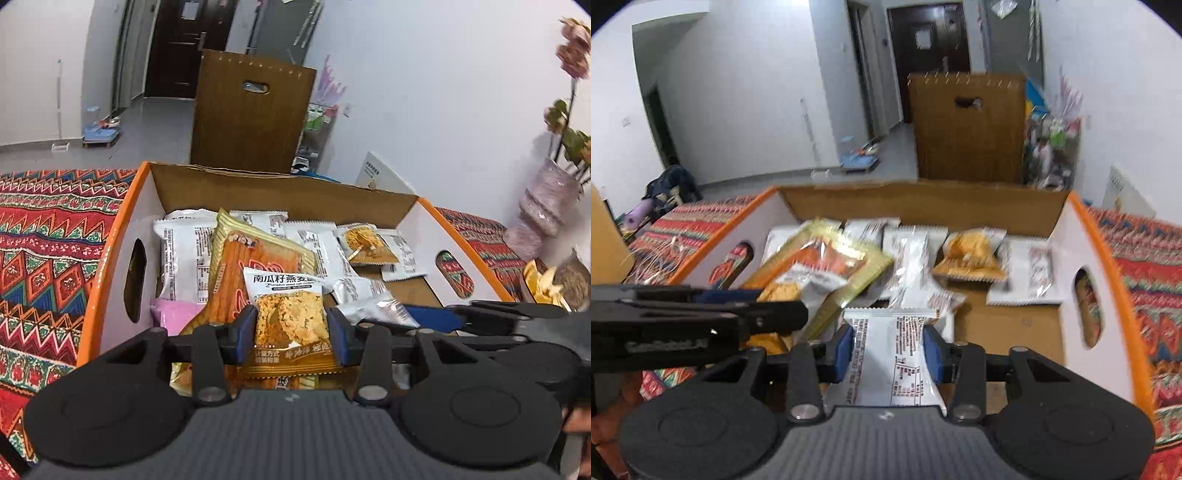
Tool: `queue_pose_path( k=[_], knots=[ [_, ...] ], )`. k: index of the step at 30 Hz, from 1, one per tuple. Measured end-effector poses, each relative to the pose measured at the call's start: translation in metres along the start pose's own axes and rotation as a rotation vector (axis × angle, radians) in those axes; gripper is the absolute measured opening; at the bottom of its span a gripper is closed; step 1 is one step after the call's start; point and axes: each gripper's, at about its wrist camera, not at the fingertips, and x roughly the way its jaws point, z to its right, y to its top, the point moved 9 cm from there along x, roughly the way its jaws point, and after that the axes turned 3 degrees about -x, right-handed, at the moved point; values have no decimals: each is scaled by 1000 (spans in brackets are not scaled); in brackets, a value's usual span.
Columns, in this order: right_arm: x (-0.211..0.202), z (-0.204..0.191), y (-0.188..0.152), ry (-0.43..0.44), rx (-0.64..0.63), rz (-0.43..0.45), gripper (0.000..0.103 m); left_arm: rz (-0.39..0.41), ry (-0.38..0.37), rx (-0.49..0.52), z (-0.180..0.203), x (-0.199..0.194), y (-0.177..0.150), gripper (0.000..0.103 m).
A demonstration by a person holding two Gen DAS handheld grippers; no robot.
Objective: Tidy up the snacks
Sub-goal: 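Carry both packets into the box and open both tools, then withdraw both tools from the box back toward the remaining snacks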
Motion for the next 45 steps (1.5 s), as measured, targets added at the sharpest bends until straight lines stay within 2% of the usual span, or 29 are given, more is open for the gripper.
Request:
queue_pose_path(
  k=[1,2,3,5,8,11,17,19,22,24,26,29,34,36,40,45],
  knots=[
    [1,0,-2,9,4,-3,43,-4,-7,2,1,-2,-1,45],
    [0,1,-1,15,11,5,51,-7,-13,-7,0,-5,-1,49],
    [-1,2,-1,22,20,11,59,-11,-21,-19,-2,-8,-1,59],
    [-8,4,1,25,33,29,61,-16,-54,-38,-1,-16,0,67],
    [-23,9,7,4,33,55,62,-3,-58,-29,2,-32,2,73],
    [-48,9,13,-25,18,85,64,16,-17,-18,1,-50,6,75],
    [-112,7,13,-81,-25,127,69,64,-12,11,19,-110,8,75],
    [-136,4,8,-96,-36,143,70,91,-9,26,28,-134,2,78],
    [-172,1,-4,-113,-50,171,75,121,20,64,42,-168,-18,79],
    [-197,-4,-15,-117,-67,198,82,156,53,95,50,-193,-32,88],
    [-218,-8,-28,-123,-91,217,84,217,80,119,57,-221,-48,98],
    [-248,-14,-52,-150,-126,232,85,266,112,141,65,-255,-77,100],
    [-296,-28,-102,-148,-155,269,91,291,126,130,77,-301,-131,102],
    [-313,-36,-124,-155,-167,281,95,295,129,136,83,-313,-150,103],
    [-339,-53,-161,-188,-205,308,96,288,134,140,96,-330,-187,103],
    [-358,-72,-207,-170,-199,303,97,276,127,107,103,-346,-226,103]
  ],
)
